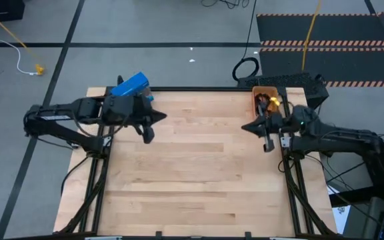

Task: Pick and place USB-C Cables
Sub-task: Return to Home Position

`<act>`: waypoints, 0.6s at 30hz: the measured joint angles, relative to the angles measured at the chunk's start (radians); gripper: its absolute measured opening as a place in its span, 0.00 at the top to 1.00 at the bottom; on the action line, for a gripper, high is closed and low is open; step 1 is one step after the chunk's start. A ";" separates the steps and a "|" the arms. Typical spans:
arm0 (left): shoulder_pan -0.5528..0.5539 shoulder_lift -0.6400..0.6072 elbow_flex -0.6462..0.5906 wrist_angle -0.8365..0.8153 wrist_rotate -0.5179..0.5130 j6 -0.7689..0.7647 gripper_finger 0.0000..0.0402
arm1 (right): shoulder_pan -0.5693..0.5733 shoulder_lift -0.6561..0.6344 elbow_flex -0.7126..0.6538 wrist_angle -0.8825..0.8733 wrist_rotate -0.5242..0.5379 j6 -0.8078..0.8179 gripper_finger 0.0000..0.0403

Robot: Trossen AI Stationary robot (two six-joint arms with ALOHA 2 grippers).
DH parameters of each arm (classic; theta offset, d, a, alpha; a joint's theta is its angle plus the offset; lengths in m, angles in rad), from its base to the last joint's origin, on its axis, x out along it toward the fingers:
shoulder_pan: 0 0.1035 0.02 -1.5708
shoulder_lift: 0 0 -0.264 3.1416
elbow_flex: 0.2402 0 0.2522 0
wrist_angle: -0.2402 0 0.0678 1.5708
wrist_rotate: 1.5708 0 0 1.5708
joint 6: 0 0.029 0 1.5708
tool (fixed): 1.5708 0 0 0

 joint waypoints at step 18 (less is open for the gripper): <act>0.002 -0.185 -0.719 0.739 0.006 0.015 0.99 | 0.044 -0.019 -0.478 0.540 0.160 -0.144 1.00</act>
